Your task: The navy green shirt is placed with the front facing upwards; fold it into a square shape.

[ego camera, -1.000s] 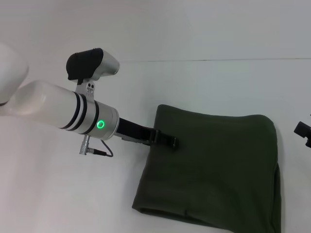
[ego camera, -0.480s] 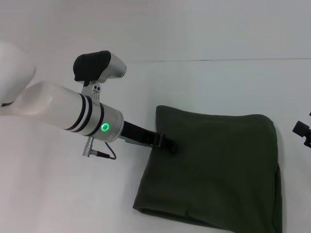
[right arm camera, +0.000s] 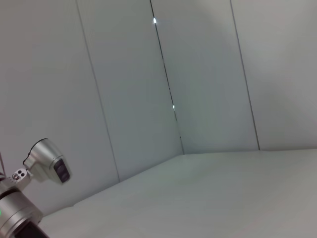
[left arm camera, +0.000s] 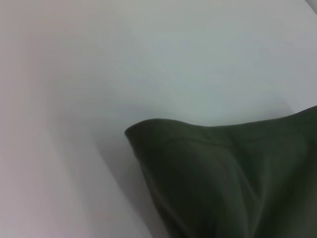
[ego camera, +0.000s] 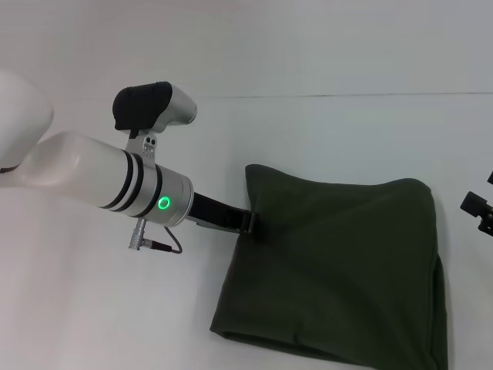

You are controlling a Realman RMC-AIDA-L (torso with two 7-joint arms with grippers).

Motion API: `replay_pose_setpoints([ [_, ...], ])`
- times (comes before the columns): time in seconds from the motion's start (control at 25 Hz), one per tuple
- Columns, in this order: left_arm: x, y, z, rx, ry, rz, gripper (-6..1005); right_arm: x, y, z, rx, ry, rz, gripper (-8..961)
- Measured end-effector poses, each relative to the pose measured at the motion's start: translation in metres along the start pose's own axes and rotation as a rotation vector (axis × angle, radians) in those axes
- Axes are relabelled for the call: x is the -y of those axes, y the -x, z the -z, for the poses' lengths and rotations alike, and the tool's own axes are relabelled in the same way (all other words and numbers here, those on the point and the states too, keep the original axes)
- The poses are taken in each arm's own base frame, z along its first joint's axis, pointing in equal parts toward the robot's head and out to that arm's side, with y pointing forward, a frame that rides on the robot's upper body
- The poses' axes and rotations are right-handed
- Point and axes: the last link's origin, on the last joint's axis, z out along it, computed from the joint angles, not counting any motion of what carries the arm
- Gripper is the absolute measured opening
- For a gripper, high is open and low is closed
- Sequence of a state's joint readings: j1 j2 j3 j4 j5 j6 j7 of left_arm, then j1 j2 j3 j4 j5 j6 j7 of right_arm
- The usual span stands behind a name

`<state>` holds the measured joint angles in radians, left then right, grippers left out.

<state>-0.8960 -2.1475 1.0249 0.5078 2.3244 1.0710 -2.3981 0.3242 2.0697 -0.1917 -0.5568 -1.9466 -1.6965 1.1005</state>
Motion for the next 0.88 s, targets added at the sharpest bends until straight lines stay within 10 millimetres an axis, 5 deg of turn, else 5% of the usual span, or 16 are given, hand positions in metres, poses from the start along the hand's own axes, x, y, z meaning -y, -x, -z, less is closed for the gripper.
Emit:
replay_pose_setpoints([
  [0.32, 0.003, 0.001, 0.002, -0.007, -0.003, -0.013, 69, 0.000, 0.001, -0.003, 0.007, 0.003, 0.019, 822],
  [0.56, 0.015, 0.002, 0.013, -0.051, -0.009, 0.033, 83, 0.000, 0.003, -0.006, 0.014, 0.004, 0.037, 822],
  [0.88, 0.056, 0.020, 0.047, -0.167, -0.044, 0.181, 103, 0.001, 0.005, -0.011, 0.019, 0.007, 0.045, 823],
])
